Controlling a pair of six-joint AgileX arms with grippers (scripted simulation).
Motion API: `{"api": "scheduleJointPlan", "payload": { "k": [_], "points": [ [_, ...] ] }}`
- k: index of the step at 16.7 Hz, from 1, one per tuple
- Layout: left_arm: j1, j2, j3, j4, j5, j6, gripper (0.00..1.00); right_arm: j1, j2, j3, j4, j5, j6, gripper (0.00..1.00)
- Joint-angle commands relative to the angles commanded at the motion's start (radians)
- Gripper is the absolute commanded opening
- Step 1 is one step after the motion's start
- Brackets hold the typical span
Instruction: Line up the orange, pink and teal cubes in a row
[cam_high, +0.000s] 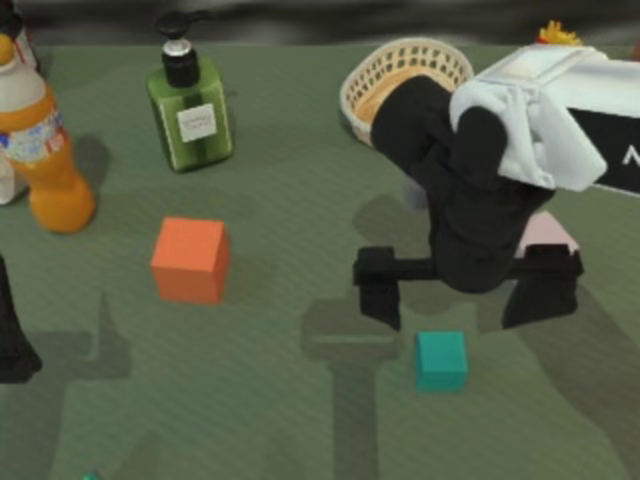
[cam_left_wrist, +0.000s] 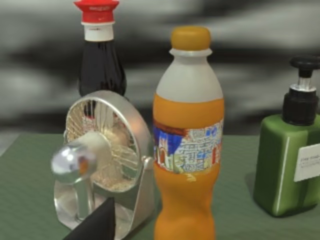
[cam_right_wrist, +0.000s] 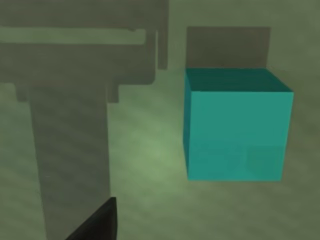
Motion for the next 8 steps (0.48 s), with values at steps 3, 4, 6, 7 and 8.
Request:
{"api": "scheduleJointPlan", "payload": {
  "k": [3,4,6,7,8],
  "points": [
    [0.0,0.0,0.0,0.0,0.0,0.0,1.0,-0.006,0.005,-0.001,0.002,0.0,-0.002,1.0],
    [0.0,0.0,0.0,0.0,0.0,0.0,1.0,-0.011,0.01,0.005,0.0,0.0,-0.013,1.0],
    [0.0,0.0,0.0,0.0,0.0,0.0,1.0,-0.037,0.031,0.033,-0.009,-0.001,-0.069,1.0],
    [0.0,0.0,0.0,0.0,0.0,0.0,1.0,-0.056,0.047,0.053,-0.015,-0.002,-0.111,1.0],
    [0.0,0.0,0.0,0.0,0.0,0.0,1.0,-0.079,0.064,0.074,-0.023,-0.002,-0.158,1.0]
  ]
}}
